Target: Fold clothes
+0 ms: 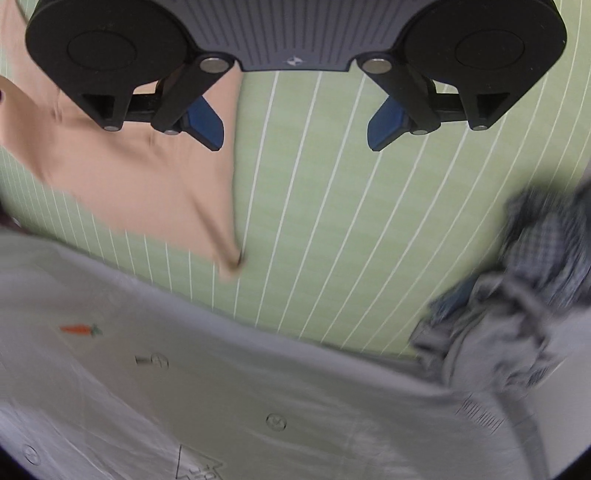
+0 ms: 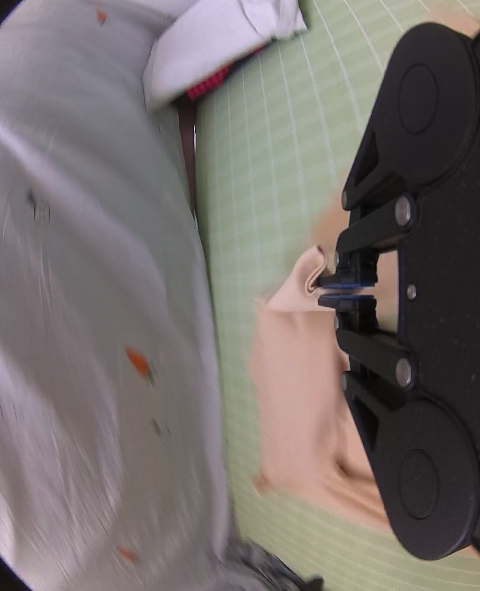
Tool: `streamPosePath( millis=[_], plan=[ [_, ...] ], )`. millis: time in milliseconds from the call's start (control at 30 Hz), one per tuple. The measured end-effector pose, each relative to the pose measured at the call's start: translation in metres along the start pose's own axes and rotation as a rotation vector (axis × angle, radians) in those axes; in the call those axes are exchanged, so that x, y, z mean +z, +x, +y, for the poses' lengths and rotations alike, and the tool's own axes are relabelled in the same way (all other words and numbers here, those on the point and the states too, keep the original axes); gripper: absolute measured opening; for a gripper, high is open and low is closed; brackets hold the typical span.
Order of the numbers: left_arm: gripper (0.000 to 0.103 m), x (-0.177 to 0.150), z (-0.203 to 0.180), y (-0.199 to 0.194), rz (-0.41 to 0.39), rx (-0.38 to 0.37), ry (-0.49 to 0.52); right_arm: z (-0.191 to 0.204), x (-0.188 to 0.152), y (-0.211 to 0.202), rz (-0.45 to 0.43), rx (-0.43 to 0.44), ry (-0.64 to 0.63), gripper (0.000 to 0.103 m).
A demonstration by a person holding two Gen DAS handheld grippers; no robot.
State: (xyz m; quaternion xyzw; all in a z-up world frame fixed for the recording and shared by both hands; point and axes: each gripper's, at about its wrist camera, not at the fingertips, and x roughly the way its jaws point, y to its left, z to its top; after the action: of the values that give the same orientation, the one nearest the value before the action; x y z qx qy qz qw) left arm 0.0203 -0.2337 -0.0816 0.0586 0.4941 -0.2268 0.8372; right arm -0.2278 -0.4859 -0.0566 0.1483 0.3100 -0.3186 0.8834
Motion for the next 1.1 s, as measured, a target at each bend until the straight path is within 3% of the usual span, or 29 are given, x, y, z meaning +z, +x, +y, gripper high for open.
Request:
streamPosePath(
  millis=[67, 233, 300, 333, 367, 433, 500, 533, 733, 933, 1100],
  plan=[
    [0.085, -0.024, 0.005, -0.005, 0.026, 0.002, 0.009, 0.022, -0.018, -0.010, 0.022, 0.044, -0.058, 0.004],
    [0.085, -0.076, -0.001, -0.017, 0.082, 0.005, 0.032, 0.023, -0.046, -0.023, 0.058, 0.056, -0.037, 0.004],
    [0.085, -0.089, -0.008, -0.021, 0.099, 0.000, 0.043, 0.024, -0.056, -0.028, 0.072, 0.060, -0.029, 0.009],
    [0.085, -0.094, -0.012, -0.023, 0.101, -0.001, 0.048, 0.024, -0.062, -0.031, 0.079, 0.063, -0.025, 0.028],
    [0.085, -0.098, -0.015, -0.024, 0.102, -0.002, 0.053, 0.024, -0.067, -0.034, 0.086, 0.065, -0.021, 0.058],
    [0.086, -0.105, -0.023, -0.026, 0.101, -0.004, 0.062, 0.025, -0.078, -0.039, 0.100, 0.070, -0.012, 0.081],
    [0.090, -0.112, -0.030, -0.027, 0.098, -0.004, 0.071, 0.025, -0.089, -0.044, 0.114, 0.074, -0.004, 0.089],
    [0.091, -0.115, -0.035, -0.027, 0.097, -0.002, 0.073, 0.026, -0.094, -0.046, 0.121, 0.077, 0.000, 0.103],
    [0.092, -0.131, -0.075, -0.021, 0.096, -0.003, 0.110, -0.019, -0.117, -0.046, 0.195, -0.023, 0.072, 0.103],
    [0.092, -0.146, -0.122, -0.011, 0.099, -0.056, 0.183, -0.070, -0.139, -0.042, 0.274, -0.140, 0.152, 0.103],
    [0.090, -0.154, -0.151, 0.001, 0.123, -0.086, 0.225, -0.087, -0.146, -0.039, 0.317, -0.157, 0.162, 0.103]
  ],
)
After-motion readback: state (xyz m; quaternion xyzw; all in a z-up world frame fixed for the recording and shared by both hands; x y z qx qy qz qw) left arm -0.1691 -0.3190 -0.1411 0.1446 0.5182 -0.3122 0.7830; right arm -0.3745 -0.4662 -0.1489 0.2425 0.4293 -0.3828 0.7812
